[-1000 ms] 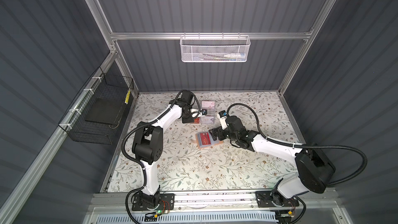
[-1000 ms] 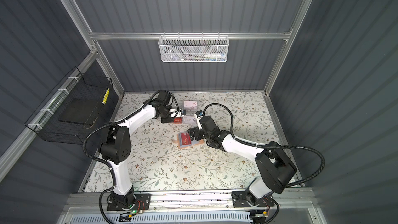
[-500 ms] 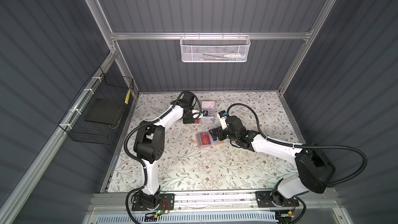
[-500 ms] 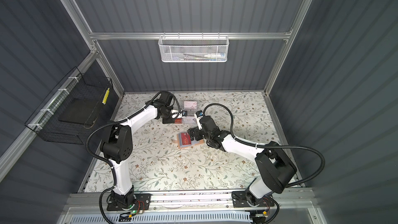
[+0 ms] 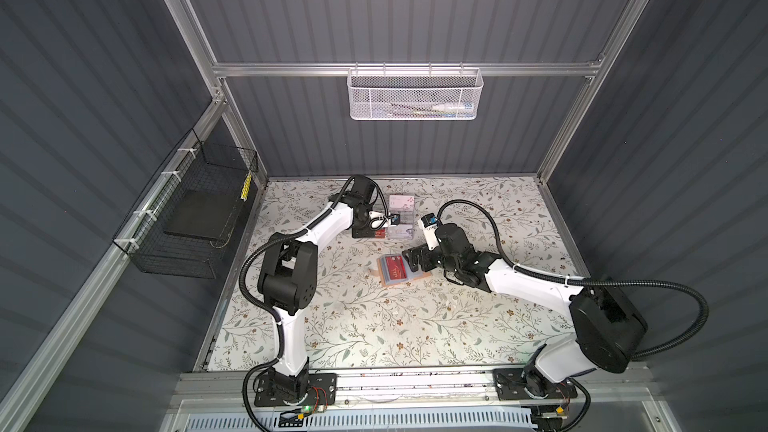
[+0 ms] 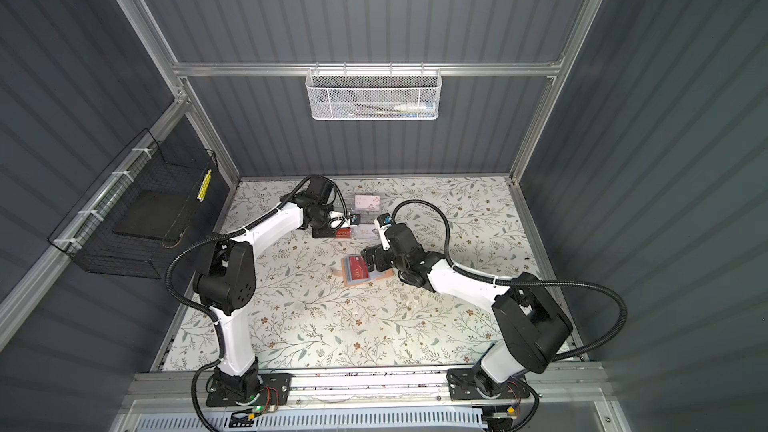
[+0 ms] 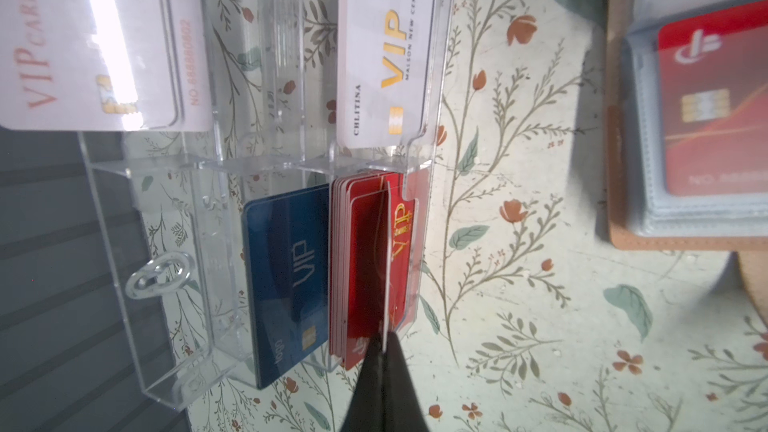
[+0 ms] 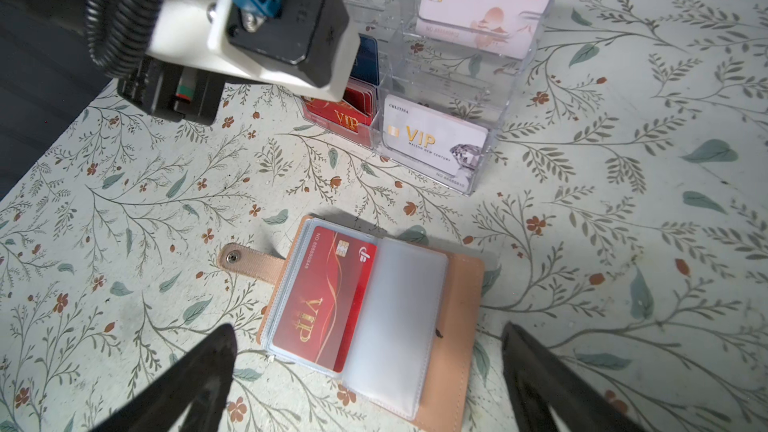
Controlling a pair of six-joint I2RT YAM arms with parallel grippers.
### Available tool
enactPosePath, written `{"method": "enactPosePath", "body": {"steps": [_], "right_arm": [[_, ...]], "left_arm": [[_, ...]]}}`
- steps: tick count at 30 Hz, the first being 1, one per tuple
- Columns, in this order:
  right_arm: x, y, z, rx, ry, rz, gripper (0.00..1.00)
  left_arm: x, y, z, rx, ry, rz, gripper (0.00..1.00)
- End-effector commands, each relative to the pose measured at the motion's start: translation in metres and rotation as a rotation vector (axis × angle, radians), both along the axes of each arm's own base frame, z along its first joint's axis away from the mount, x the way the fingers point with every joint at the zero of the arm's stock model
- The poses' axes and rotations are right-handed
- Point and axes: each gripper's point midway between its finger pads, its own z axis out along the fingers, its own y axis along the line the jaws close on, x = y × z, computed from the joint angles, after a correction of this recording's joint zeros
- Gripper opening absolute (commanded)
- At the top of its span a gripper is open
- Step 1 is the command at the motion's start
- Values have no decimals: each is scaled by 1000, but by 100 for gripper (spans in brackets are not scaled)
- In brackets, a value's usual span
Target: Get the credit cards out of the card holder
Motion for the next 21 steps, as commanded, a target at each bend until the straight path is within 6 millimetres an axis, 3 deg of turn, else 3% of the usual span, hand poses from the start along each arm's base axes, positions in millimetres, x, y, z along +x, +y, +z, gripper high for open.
{"method": "enactPosePath", "body": {"steps": [1,11,21], "right_arm": [[3,6,6,12,-6,8,99],[2,7,5,12,-3,12,99],[2,9,5,16,1,18,99]], "left_arm": [[-2,6,-14,82,14,-121,0],[-2,12,-27,113,16,-109,0],[3,12,-22,119,-12,-108,0]]}}
